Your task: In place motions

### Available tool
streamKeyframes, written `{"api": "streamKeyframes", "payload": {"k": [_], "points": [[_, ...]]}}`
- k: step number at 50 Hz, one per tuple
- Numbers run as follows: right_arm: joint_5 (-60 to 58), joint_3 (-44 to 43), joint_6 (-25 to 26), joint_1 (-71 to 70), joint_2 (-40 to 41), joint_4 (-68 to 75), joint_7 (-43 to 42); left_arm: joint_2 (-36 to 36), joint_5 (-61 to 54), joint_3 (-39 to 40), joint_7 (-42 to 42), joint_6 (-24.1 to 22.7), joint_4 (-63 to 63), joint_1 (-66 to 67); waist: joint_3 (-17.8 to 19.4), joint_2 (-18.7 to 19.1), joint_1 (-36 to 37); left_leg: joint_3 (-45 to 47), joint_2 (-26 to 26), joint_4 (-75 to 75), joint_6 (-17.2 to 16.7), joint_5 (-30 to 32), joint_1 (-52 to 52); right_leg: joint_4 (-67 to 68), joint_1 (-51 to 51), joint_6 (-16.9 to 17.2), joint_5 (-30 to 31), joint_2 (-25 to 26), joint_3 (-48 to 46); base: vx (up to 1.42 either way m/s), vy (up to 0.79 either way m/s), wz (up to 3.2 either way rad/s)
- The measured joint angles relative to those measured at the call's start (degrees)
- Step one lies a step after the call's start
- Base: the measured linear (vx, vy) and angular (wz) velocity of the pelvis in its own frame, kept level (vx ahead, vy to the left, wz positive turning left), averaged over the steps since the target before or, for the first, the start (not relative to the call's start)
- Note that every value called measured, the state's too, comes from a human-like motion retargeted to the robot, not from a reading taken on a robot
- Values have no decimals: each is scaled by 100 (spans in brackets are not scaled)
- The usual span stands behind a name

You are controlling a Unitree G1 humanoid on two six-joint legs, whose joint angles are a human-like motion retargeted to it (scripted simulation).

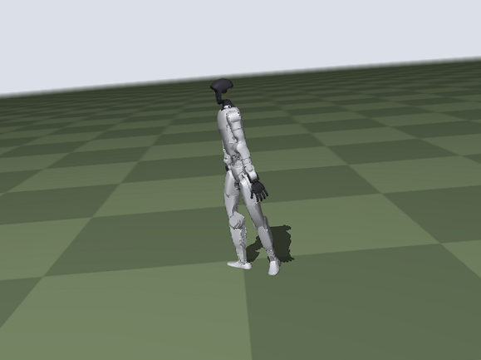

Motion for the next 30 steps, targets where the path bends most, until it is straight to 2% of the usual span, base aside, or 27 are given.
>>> {"api": "streamKeyframes", "payload": {"k": [2,3,6,8,10,12,13,14,15,17,18,22,23,25,26,27,28,29,30], "points": [[222,-177,14,78,-42,149,-185,-10,-58,10,-75,-13,-101,-139,6,51,-248,76,66,134,-15,-82,127,-213,-43,-197,382,87,426,15,-19,-34],[346,-238,18,105,-59,258,-282,-14,-98,53,-102,-25,-150,-220,18,8,-290,161,54,210,-1,-104,216,-271,-21,-220,340,120,598,19,-20,-35],[617,-435,80,282,-106,664,-426,-126,-327,159,-89,-121,-293,-367,-40,-224,-272,189,87,684,242,66,392,-346,180,-109,337,-110,646,29,-18,-43],[655,-517,168,404,-95,920,-415,-233,-518,199,-103,-181,-410,-399,-130,-568,-117,126,119,1310,564,356,370,-299,214,-27,312,-442,926,35,-21,-88],[558,-547,265,461,-31,1064,-355,-286,-649,170,-193,-224,-592,-429,-105,-1041,42,-283,263,2517,1177,560,26,-290,283,47,293,-842,1236,36,-30,-131],[358,-468,299,437,38,1106,-268,-195,-662,99,-302,-265,-786,-475,258,-983,385,-1035,1329,4317,1213,362,-106,-254,751,9,-27,-308,1611,48,-44,-194],[258,-440,287,438,58,1084,-233,-195,-630,11,-325,-297,-881,-510,321,-907,373,-1506,1567,4821,1213,358,-383,-303,841,-16,-45,-165,1608,27,-22,-90],[154,-398,274,455,75,1044,-207,-228,-586,-62,-323,-332,-953,-529,335,-860,374,-2022,1487,5071,1213,415,-748,-359,854,-25,9,-134,1621,6,0,-31],[47,-350,260,478,90,995,-184,-277,-536,-128,-309,-367,-1012,-539,326,-827,381,-2561,1248,5196,1213,503,-1158,-418,829,-27,98,-159,1642,-8,20,-20],[-139,-277,231,473,91,868,-185,-428,-479,-193,-255,-423,-1066,-573,229,-906,344,-3424,264,4802,1081,666,-1841,-480,661,4,270,-436,1690,-4,22,-25],[-223,-237,220,461,104,816,-186,-476,-474,-190,-238,-444,-1063,-581,219,-912,378,-3601,90,4611,984,616,-1961,-463,630,-8,271,-439,1767,16,8,-69],[-522,-83,141,395,149,546,-124,-613,-426,-242,-258,-543,-972,-558,252,-740,569,-3584,-70,2896,561,339,-1965,-463,696,-41,257,-200,2045,22,6,-106],[-571,-53,120,376,159,483,-91,-619,-389,-258,-243,-557,-935,-530,254,-597,619,-3691,-95,2283,300,476,-1923,-442,725,-51,223,-21,2112,28,10,-111],[-636,13,80,330,167,377,-17,-644,-334,-259,-195,-579,-827,-437,255,-366,652,-3919,-181,1348,421,1306,-1892,-358,792,-47,144,253,2265,28,9,-72],[-673,51,79,280,165,356,22,-659,-329,-217,-192,-588,-740,-382,188,-281,389,-4488,-326,1588,373,946,-1939,-285,784,-18,97,261,2169,30,7,-1],[-693,118,86,232,173,337,51,-668,-324,-159,-194,-589,-649,-323,129,-232,225,-4523,-288,1754,326,701,-1944,-213,757,2,69,263,2175,35,8,-40],[-679,243,105,188,203,321,59,-665,-319,-68,-206,-575,-550,-258,88,-256,258,-3486,115,1773,282,687,-1865,-140,690,4,80,249,2383,31,7,-97],[-609,326,112,134,246,296,47,-631,-291,-26,-211,-540,-473,-234,109,-226,168,-3427,205,1747,229,709,-1844,-73,675,6,80,279,2434,21,4,-93],[-510,389,114,75,296,267,25,-582,-253,-7,-214,-494,-406,-231,160,-168,17,-3856,138,1700,172,749,-1852,-9,687,9,74,330,2406,1,1,-27]]}}
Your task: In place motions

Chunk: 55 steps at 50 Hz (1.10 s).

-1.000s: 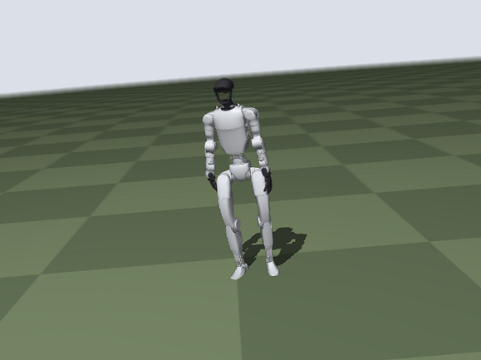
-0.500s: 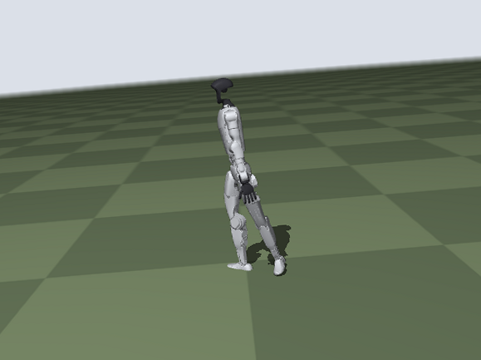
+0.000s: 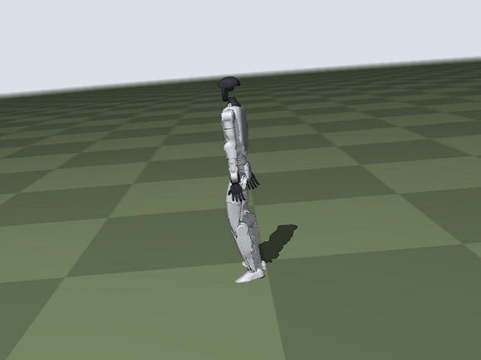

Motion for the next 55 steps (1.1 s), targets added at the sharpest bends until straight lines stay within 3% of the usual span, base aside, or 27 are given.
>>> {"api": "streamKeyframes", "payload": {"k": [3,8,13,15,19,22,25,30,33,36,40,42,43,45,50,53,55], "points": [[376,171,-171,-169,47,-35,47,188,122,67,38,154,43,-69,183,-49,-125,261,4,-152,32,-42,190,56,46,2,90,-26,17,-5,-1,-26],[151,264,-260,48,28,-226,29,332,-10,189,151,223,-22,33,42,-143,79,104,-80,-198,-23,-35,97,43,-7,86,138,-50,97,13,-4,11],[0,471,-198,-61,-109,-140,-227,431,-13,100,67,175,-333,-43,260,-188,311,15,-174,-276,-47,144,-53,-22,-15,-64,106,-64,-98,-15,-4,42],[23,429,-138,-214,-142,-26,-195,426,-10,104,92,188,-492,-155,456,-233,515,-92,-247,-464,-198,442,-106,-39,-27,-75,102,-94,-201,-41,-7,63],[106,211,-31,-322,-127,14,33,326,-95,194,54,167,-666,-313,688,-451,963,-132,-336,-1123,-841,998,-32,-129,-44,-151,68,-187,-634,-31,-20,107],[19,2,-108,-232,-96,-190,30,280,-262,121,125,70,-688,-289,786,-578,1106,-545,-349,-1214,-968,497,125,-162,24,-125,80,-303,-1077,-18,-15,148],[-88,-27,-174,-156,-101,-357,-110,248,-402,135,531,-137,-527,-226,719,-629,994,758,93,-1038,-744,-200,593,-135,-3,-66,124,-420,-1476,-16,-2,148],[22,64,-89,7,-100,-219,-214,288,-371,174,796,-419,-227,133,212,-701,236,2544,573,-464,-444,-830,1260,-190,29,127,212,-694,-2385,-2,9,187],[102,-64,11,84,-66,-121,-204,350,-229,65,786,-446,-157,208,124,-737,134,3176,658,-174,-499,-834,1560,-217,132,228,274,-824,-2727,-6,20,139],[200,-264,11,210,-75,-29,-252,322,-179,-68,745,-394,-112,163,55,-498,123,3516,559,-624,-948,-741,1699,-287,241,272,322,-638,-3112,-9,31,142],[331,-491,-1,387,-193,160,-271,110,-236,-241,660,-346,-102,-54,49,-67,145,3722,394,-1337,-1288,-902,1728,-508,500,337,498,-310,-3620,-9,45,151],[424,-489,44,360,-267,355,-328,10,-208,-299,552,-359,-139,-209,152,22,273,2589,256,-1348,-1281,-773,1466,-664,631,291,694,-264,-3552,-13,46,116],[473,-499,81,309,-281,478,-386,-18,-166,-340,508,-369,-182,-278,161,37,216,2841,291,-1335,-1337,-786,1479,-732,664,248,729,-280,-3619,-20,46,167],[540,-531,163,203,-300,720,-480,-54,-87,-449,427,-394,-283,-369,199,73,95,2338,145,-1307,-1212,-822,1322,-812,749,226,620,-276,-3721,-13,37,193],[287,-401,260,138,-279,772,-261,-48,34,-575,321,-388,-339,-370,162,143,146,1733,-73,-1276,-1027,-801,1062,11,-113,127,-241,-204,-781,4,33,143],[116,-292,172,94,-190,510,-348,34,-34,-526,376,-327,-212,-348,308,171,-267,1162,-185,-1256,-918,-707,969,278,-481,66,-224,355,1211,-3,23,227],[42,-163,81,45,-148,353,-363,159,15,-521,359,-273,-149,-349,417,196,-604,809,-233,-1258,-885,-615,929,379,-544,-55,-68,682,2027,-4,12,248]]}}
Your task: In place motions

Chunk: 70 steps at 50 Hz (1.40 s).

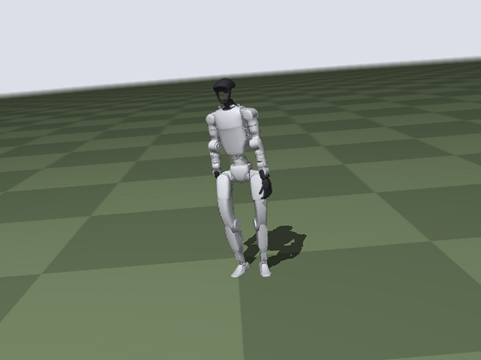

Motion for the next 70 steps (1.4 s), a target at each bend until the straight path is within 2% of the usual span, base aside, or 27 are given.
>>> {"api": "streamKeyframes", "payload": {"k": [2,5,9,12,15,19,24,27,30,35,37,38,40,41,43,45,47,48,50,53,57,60,63,65,67,68,70], "points": [[-100,64,-82,-69,38,-96,38,147,113,48,34,81,33,-20,77,-34,-171,-267,-115,-56,33,80,-12,8,46,-156,212,84,135,1,13,206],[-199,56,-196,-76,40,-133,111,263,139,57,165,183,63,-33,76,-175,6,-421,-333,-109,30,142,-17,-96,289,6,220,-272,-674,8,13,142],[-358,-82,-262,58,-17,-82,155,272,139,-280,126,210,78,-144,-22,-342,649,-489,-503,-155,18,263,-95,-81,363,271,245,-648,-1045,10,11,92],[-626,-141,-197,81,6,-165,81,259,153,-606,36,177,5,-256,11,-394,779,-511,-514,-129,37,270,-194,-241,422,181,320,-606,-1202,-10,-1,70],[-859,-66,-315,59,50,-283,-75,227,149,-882,-20,179,-43,-352,85,-265,504,-432,-345,-121,8,202,-226,-257,360,48,402,-486,-1252,-14,-2,9],[-1017,302,-371,-5,113,-218,-126,98,80,-979,78,94,-181,-148,32,-235,320,208,-132,-178,14,-9,-216,-373,66,-21,361,-249,-988,-15,-16,-182],[-1010,515,-310,-188,208,-193,-65,-68,-6,-1022,229,-124,-161,-2,241,-364,111,1385,113,-166,-6,-465,82,-714,42,-86,47,-93,-1173,-34,-24,-315],[-814,528,-315,-240,181,-279,-40,-212,-67,-884,338,-180,-56,61,249,-283,-221,1993,382,-77,-99,-734,232,-803,16,-61,-207,-286,-2250,-29,-20,-324],[-441,627,-311,-349,106,-299,-100,-304,-96,-644,468,-198,-54,80,158,-94,-410,2703,622,-42,-275,-928,366,-711,58,91,-528,-640,-3851,-27,-14,-401],[435,828,-270,-680,-80,122,-566,-455,-202,186,669,-146,-140,182,-268,-36,645,5099,486,-162,-751,-988,967,-445,432,154,-968,-906,-6331,-7,-3,-512],[583,770,-202,-718,-114,252,-786,-481,-330,398,755,-143,-102,276,-436,-85,878,5479,433,-39,-728,-958,1225,-345,559,260,-798,-1078,-6753,20,-20,-327],[636,737,-173,-711,-113,285,-905,-471,-376,475,783,-143,-65,321,-478,-163,907,5396,427,112,-636,-944,1358,-202,502,243,-653,-1265,-6544,30,-29,-260],[695,742,-153,-639,-95,319,-1184,-385,-354,627,739,-122,1,488,-605,-476,1056,5096,329,578,-298,-899,1592,172,246,-133,-330,-1773,-5848,45,-22,-257],[668,752,-152,-579,-70,356,-1286,-303,-305,630,662,-110,-1,665,-687,-788,1158,4799,175,930,14,-823,1653,597,-59,-135,-520,-2130,-5059,60,-21,-253],[528,720,-86,-473,-4,429,-1353,-152,-297,503,589,-96,50,991,-790,-1164,1177,3885,236,1872,846,-673,1609,1155,-251,-127,-719,-2725,-4399,65,-42,-197],[324,695,70,-487,56,420,-1244,-22,-365,420,623,-45,276,1089,-639,-1464,1325,2962,409,3070,1925,-478,1417,1467,-295,-75,-829,-3057,-3784,47,-60,-274],[161,716,138,-629,141,316,-1051,152,-439,553,640,99,573,964,-134,-1292,1687,1917,1328,4354,1926,-163,1620,1455,198,-159,-1201,-2154,-3176,46,-87,-405],[134,700,108,-726,144,262,-963,163,-468,598,625,169,677,864,41,-1137,1741,1317,1588,4810,1926,16,1426,1244,361,-236,-1153,-1767,-3035,18,-76,-335],[134,700,26,-916,106,182,-826,96,-501,684,526,289,716,745,184,-874,1793,355,1734,5416,1926,170,872,773,464,-370,-886,-1170,-2703,-7,-47,-281],[185,804,-40,-1049,81,6,-698,-20,-448,734,341,290,469,768,132,-731,1712,-317,1528,5792,1926,270,97,270,362,-529,-527,-748,-2113,-6,-22,-270],[264,863,-174,-1096,65,-217,-487,61,-277,593,143,283,158,682,209,-658,1445,-483,1561,5904,1926,-461,-392,-113,396,-655,-204,-474,-1528,1,-13,-208],[234,760,-221,-1030,28,-269,-352,185,-256,512,110,392,65,497,215,-608,1333,-782,1238,5504,1926,-891,-874,-337,418,-658,70,-375,-1266,-2,6,-160],[268,576,-135,-824,5,-178,-453,232,-349,471,136,468,-21,345,125,-591,1273,-1083,549,4170,1926,-596,-1186,-540,414,-502,372,-449,-1030,-1,33,-117],[358,488,-86,-650,-33,-81,-624,199,-403,452,134,450,-174,296,86,-575,1156,-1367,-104,2549,1926,42,-1078,-704,459,-331,565,-580,-870,2,48,-70],[404,448,-38,-534,-119,53,-713,153,-430,473,113,393,-366,254,45,-500,975,-1483,-372,1072,1916,952,-799,-628,450,-232,539,-599,-775,20,36,-39],[369,424,-1,-472,-165,141,-720,126,-413,506,73,360,-453,271,-34,-474,777,-1694,-529,1048,1887,774,-716,-556,434,-213,500,-627,-810,34,24,-16],[214,368,116,-350,-231,271,-714,66,-427,559,-32,288,-563,305,-267,-402,548,-214,72,982,1720,663,-562,-435,270,-191,461,-618,-670,31,13,-47]]}}
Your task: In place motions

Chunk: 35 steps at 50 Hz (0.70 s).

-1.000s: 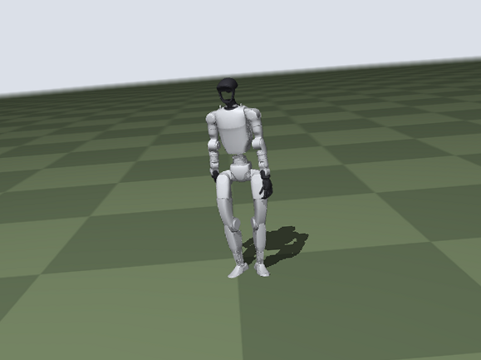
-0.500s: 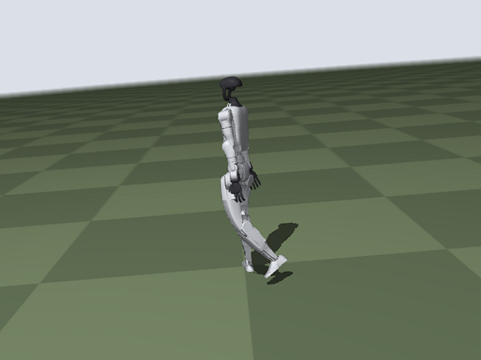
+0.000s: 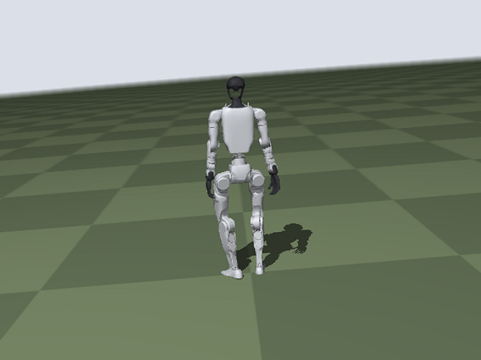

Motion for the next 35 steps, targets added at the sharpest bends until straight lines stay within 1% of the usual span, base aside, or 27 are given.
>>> {"api": "streamKeyframes", "payload": {"k": [2,3,5,7,10,13,15,17,20,22,23,25,27,29,31,33,35], "points": [[39,-129,62,95,39,43,-107,-14,-6,-32,3,-2,-4,-114,13,42,-130,-355,-133,-64,21,12,1,-22,4,2,35,58,88,4,5,-41],[150,-173,36,125,39,59,-149,-9,14,-57,0,15,-13,-196,88,58,-237,-617,-239,-129,52,3,49,-57,61,10,60,69,46,-4,10,-13],[401,-186,-63,175,-16,125,-130,-17,93,-78,-62,14,-41,-333,194,12,-249,-481,-282,-259,53,-38,211,-119,153,41,107,63,158,1,13,-39],[451,-245,-76,298,-49,193,-97,-54,210,-108,-136,-44,-85,-291,117,16,-159,-379,-278,-342,-14,-95,305,-138,165,74,125,80,293,22,13,-57],[301,-397,-9,475,-29,252,-74,-110,295,-173,-172,-107,-75,-129,-111,53,-67,-435,-286,-381,-56,-199,244,-77,65,115,91,96,353,21,6,-18],[322,-446,-14,461,-10,226,-4,-81,347,-202,-210,-91,50,-101,-87,65,-74,-494,-254,-328,-98,-291,159,71,17,91,24,140,301,-1,-1,24],[354,-468,-44,431,16,169,39,-45,429,-199,-231,-54,144,-79,-67,98,-209,-671,-223,-228,-142,-335,35,176,-2,106,21,134,201,0,-3,89],[370,-471,-68,385,49,90,101,-23,490,-150,-205,-24,210,-22,-52,134,-336,-915,-217,-152,-166,-347,-115,274,-106,37,91,219,522,-2,-6,112],[391,-494,-95,341,91,-87,167,-16,491,-100,-135,-1,315,77,-17,147,-404,-1208,-264,-138,-194,-321,-294,412,-296,11,252,467,1544,-4,-8,126],[440,-499,-132,297,110,-225,184,10,490,-124,-128,29,371,93,105,173,-499,-1453,-307,-145,-219,-266,-376,425,-314,126,306,559,2081,-11,-10,174],[477,-492,-157,268,115,-285,189,28,504,-157,-125,43,371,97,195,190,-542,-1559,-318,-150,-239,-227,-407,401,-279,197,297,553,2186,-14,-10,181],[547,-459,-196,171,109,-380,222,72,554,-199,-120,62,325,66,375,196,-515,-1685,-345,-151,-269,-142,-484,343,-197,201,162,471,1966,-19,-6,162],[561,-399,-218,81,96,-418,292,91,596,-193,-95,19,227,57,502,95,-362,-1748,-487,-220,-278,17,-526,115,-94,86,159,311,1590,-16,1,136],[498,-366,-204,-12,71,-419,388,84,601,-172,5,-118,126,63,562,-7,-43,-1724,-613,-339,-296,139,-588,73,-73,42,134,209,1315,-14,6,118],[414,-350,-173,-53,36,-413,437,32,512,-209,153,-257,60,114,562,-7,311,-1760,-655,-476,-349,156,-682,58,-120,52,135,88,983,-14,8,142],[326,-284,-152,-82,-4,-437,429,-17,407,-233,231,-330,26,167,550,-24,604,-1653,-668,-629,-394,-87,-761,0,-105,25,110,-24,620,-18,15,172],[204,-203,-130,-131,-29,-515,379,-36,376,-241,201,-355,-3,179,589,-26,728,-1167,-538,-769,-544,-546,-765,-54,-38,-15,62,-129,139,-24,15,218]]}}
